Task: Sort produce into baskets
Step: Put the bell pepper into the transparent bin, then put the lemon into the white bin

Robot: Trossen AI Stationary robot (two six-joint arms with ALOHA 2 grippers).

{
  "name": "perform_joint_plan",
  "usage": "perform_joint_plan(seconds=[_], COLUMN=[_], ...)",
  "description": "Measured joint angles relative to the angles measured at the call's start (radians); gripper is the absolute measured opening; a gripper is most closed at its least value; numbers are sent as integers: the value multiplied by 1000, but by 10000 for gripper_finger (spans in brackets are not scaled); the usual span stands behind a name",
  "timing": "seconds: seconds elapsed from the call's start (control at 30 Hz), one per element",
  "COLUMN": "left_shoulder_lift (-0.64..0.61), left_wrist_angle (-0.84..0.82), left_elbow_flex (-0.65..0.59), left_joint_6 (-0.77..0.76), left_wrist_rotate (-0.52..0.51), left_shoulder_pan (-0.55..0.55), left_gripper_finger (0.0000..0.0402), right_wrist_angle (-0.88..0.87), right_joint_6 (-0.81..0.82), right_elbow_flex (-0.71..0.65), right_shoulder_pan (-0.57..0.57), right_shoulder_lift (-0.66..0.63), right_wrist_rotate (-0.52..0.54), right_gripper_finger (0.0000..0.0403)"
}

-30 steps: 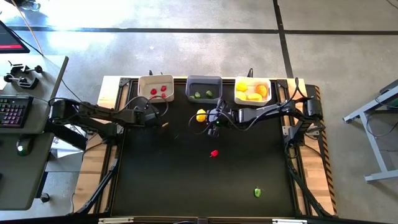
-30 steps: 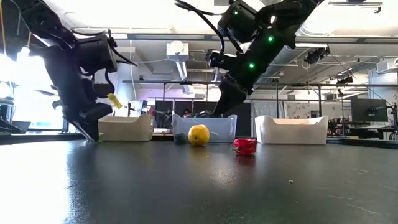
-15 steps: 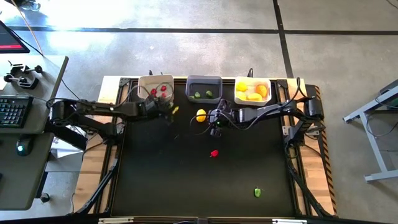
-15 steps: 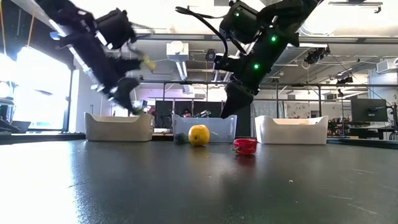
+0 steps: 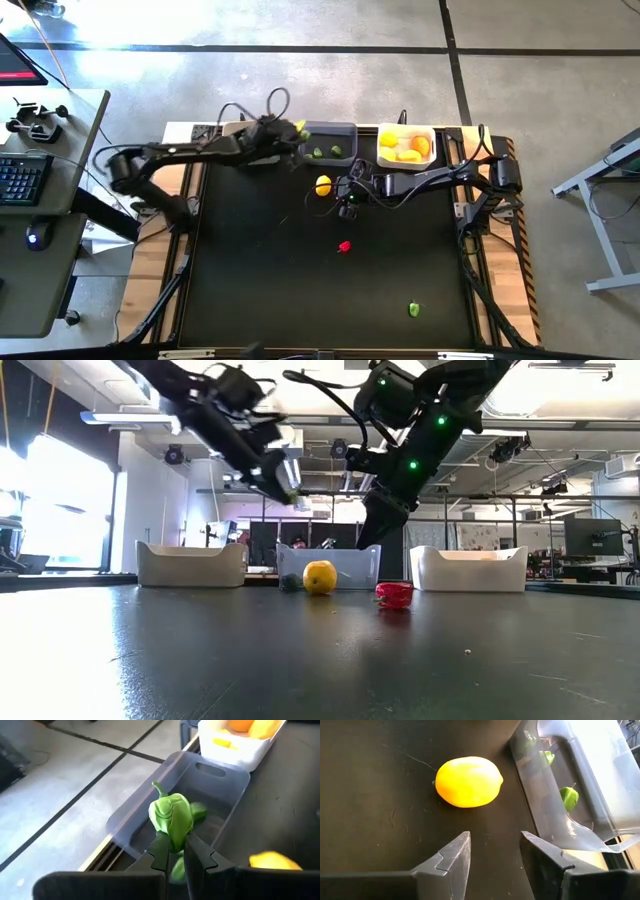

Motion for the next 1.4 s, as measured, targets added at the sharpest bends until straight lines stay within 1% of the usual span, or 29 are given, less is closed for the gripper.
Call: perform_joint_plan(seconds=[0.07,0.23,0.4,0.5,0.63,0.77,1.03,1.17,1.27,1.33,1.4], left_shoulder_lift=[68,218,321,375,428,437,409,406,398,377,329], left_wrist_angle=[1,-7,-7,-6,-8,-5,-13,-6,27,94,207], left_elbow_flex=[57,177,245,276,301,311,311,302,256,199,115], left_joint_6=[21,42,49,50,52,78,144,152,174,178,173], left_wrist_rotate=[34,166,259,297,299,255,254,264,264,264,262], left_shoulder_pan=[13,46,86,102,112,112,102,102,102,96,89], left_gripper_finger=[14,14,14,14,17,38,123,153,152,136,112], right_wrist_angle=[0,-8,-19,-21,-21,-22,-24,-26,-30,2,40], right_joint_6=[0,1,17,20,22,35,43,45,55,59,40], right_elbow_flex=[0,0,0,0,0,0,0,0,-1,-21,-52], right_shoulder_pan=[0,0,0,0,0,0,0,0,0,0,0], right_shoulder_lift=[0,0,0,0,0,0,0,0,0,0,0], right_wrist_rotate=[0,-2,-5,-6,-7,-8,-8,-8,-8,-8,-8], right_gripper_finger=[161,161,161,161,161,161,161,161,161,161,161])
